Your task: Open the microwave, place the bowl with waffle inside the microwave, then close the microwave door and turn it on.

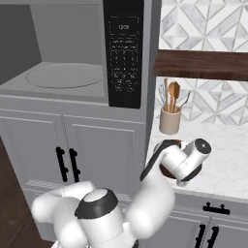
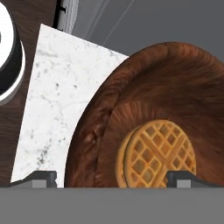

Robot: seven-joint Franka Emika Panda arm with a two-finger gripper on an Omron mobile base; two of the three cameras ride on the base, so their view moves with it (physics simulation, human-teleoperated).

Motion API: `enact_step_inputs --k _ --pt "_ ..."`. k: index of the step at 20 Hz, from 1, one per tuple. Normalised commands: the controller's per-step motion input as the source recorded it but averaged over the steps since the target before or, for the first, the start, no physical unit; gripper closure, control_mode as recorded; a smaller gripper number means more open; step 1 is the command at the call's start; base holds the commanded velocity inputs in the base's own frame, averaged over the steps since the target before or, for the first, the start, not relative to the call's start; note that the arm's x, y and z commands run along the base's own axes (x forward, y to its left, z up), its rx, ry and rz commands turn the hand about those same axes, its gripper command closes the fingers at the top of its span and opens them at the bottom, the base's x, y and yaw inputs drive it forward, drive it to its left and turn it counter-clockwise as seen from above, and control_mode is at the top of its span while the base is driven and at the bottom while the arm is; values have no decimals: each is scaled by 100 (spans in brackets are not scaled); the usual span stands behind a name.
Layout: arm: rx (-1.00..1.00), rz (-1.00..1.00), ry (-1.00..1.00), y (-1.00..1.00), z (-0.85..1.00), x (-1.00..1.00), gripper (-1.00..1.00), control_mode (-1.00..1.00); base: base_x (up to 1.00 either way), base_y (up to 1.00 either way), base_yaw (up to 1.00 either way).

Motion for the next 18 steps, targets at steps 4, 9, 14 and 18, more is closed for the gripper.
enact_step_inputs --k 4,9,14,18 --pt "0 0 0 10 -18 0 -100 -100 0 0 0" --pt "-1 0 0 8 -8 0 100 -100 0 0 0" --pt "0 0 0 0 0 1 100 -100 0 0 0" --pt "0 -1 0 0 1 -9 100 -100 0 0 0"
